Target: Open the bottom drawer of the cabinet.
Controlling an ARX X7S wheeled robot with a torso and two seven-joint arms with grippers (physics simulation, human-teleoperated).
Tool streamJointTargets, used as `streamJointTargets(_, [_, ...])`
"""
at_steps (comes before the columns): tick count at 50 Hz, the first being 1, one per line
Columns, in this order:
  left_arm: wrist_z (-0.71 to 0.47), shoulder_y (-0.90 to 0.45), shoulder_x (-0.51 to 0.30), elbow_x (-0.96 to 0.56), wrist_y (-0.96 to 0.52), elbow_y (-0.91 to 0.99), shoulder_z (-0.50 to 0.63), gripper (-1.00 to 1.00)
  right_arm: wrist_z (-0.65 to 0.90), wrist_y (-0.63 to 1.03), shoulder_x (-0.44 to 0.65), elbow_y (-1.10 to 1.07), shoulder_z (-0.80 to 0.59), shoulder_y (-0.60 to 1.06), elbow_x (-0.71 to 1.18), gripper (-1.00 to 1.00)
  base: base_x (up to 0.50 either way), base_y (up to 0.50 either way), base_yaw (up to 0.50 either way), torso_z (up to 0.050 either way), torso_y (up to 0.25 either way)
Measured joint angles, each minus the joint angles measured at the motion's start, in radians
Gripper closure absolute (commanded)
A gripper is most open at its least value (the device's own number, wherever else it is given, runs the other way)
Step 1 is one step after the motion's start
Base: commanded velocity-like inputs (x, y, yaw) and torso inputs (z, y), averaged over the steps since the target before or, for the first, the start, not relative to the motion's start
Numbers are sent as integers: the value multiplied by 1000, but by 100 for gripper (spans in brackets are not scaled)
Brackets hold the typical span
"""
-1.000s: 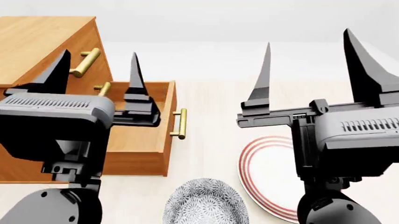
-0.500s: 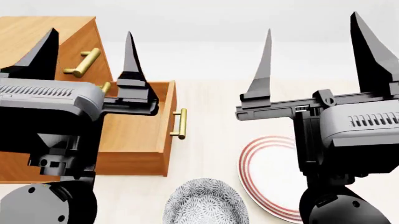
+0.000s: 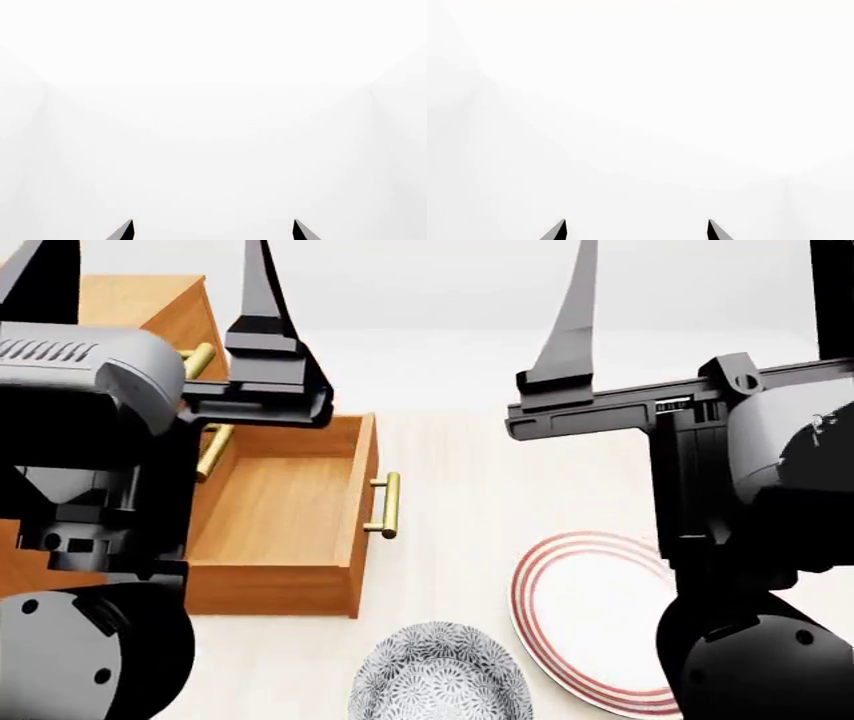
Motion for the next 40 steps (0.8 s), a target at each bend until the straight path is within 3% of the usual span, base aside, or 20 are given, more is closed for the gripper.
streamJointTargets(40, [-49,-93,-20,-67,-20,-18,10,-100,-23,97,-20,-41,7,124,31,-100,0,0,0,0,0])
